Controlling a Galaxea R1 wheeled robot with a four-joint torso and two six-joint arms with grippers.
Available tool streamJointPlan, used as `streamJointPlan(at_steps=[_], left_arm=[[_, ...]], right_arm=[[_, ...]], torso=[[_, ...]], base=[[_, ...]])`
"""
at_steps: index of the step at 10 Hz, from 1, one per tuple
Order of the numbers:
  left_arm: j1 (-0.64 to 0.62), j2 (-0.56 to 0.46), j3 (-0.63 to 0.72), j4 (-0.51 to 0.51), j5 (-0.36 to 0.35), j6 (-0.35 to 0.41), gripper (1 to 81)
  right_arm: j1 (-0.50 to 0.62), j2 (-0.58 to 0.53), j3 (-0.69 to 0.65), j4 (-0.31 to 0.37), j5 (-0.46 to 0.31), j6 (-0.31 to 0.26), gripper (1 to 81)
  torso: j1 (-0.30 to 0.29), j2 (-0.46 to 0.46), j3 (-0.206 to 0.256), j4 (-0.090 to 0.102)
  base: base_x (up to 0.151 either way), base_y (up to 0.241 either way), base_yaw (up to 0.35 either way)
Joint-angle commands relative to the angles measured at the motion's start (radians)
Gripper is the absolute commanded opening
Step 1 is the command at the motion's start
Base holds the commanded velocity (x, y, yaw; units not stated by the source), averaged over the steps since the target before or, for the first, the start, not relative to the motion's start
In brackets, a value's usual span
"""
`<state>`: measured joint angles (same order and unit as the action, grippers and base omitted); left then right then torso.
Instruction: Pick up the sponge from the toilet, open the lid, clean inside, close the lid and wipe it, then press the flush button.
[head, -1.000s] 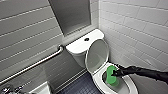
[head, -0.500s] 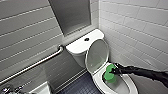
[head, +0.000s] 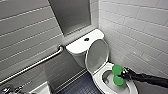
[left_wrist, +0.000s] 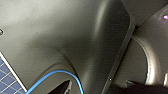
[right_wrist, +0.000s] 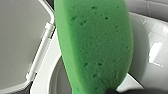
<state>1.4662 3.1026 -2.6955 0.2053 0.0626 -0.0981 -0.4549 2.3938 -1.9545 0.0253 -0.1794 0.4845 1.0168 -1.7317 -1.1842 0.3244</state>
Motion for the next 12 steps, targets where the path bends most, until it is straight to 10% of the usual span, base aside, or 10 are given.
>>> streamJointPlan(at_steps=[1,12], left_arm=[[0.016,-0.004,0.003,-0.009,0.086,0.008,81.1],[0.020,-0.002,0.003,-0.012,0.085,0.008,81.1]], right_arm=[[0.049,-0.141,0.149,0.002,0.083,0.009,1.0],[-0.314,-0.445,0.448,0.033,0.497,0.006,1.0]], torso=[[0.000,0.000,0.000,0.000],[0.000,0.000,0.000,0.000]], base=[[0.000,0.000,0.000],[0.000,0.000,0.000]])
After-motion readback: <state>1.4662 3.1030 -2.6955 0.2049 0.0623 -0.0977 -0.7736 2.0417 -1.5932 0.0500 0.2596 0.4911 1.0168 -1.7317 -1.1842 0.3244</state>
